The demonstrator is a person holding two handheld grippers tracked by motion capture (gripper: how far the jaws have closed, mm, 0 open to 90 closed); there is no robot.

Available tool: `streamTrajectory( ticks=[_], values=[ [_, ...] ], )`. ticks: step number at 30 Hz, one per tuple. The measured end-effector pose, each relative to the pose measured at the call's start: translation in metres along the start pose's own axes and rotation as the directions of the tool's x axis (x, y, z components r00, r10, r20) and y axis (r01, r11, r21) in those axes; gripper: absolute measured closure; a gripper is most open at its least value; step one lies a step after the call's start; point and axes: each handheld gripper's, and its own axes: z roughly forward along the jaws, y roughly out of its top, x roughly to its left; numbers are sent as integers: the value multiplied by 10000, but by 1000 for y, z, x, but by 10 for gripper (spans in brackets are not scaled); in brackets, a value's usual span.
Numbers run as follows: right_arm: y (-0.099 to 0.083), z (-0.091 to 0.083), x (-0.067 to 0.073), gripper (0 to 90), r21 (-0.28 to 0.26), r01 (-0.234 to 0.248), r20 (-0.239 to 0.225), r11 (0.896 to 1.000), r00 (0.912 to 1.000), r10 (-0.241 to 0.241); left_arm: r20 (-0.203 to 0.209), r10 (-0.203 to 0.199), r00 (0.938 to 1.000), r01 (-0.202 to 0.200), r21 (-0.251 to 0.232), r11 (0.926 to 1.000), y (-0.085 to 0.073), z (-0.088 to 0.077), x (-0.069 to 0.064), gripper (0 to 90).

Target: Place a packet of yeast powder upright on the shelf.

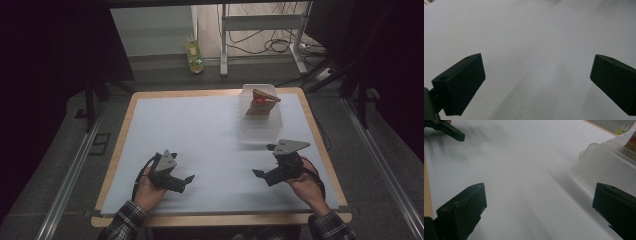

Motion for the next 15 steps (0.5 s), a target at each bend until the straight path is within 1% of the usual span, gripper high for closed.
streamTrajectory(
  ticks=[4, 10, 13, 15],
  values=[
    [-2, 1, 1, 0, 24, -88, 141, 10000, 9999, 87, 11, 42, 10000, -42, 25, 10000, 0, 1, -1, 0],
    [-7, 6, 0, 0, 349, -260, 354, 9991, 9991, 248, 21, 56, 10000, -56, 28, 10000, 0, 1, -1, 0],
    [-10, 8, 0, 0, 440, -320, 352, 9985, 9989, 305, 47, 50, 10000, -50, 56, 10000, 0, 1, -1, 0],
    [-12, 11, 0, 0, 630, -340, 446, 9974, 9985, 313, 79, 83, 9999, -84, 112, 9999, -1, 2, -1, 0]
  ],
)
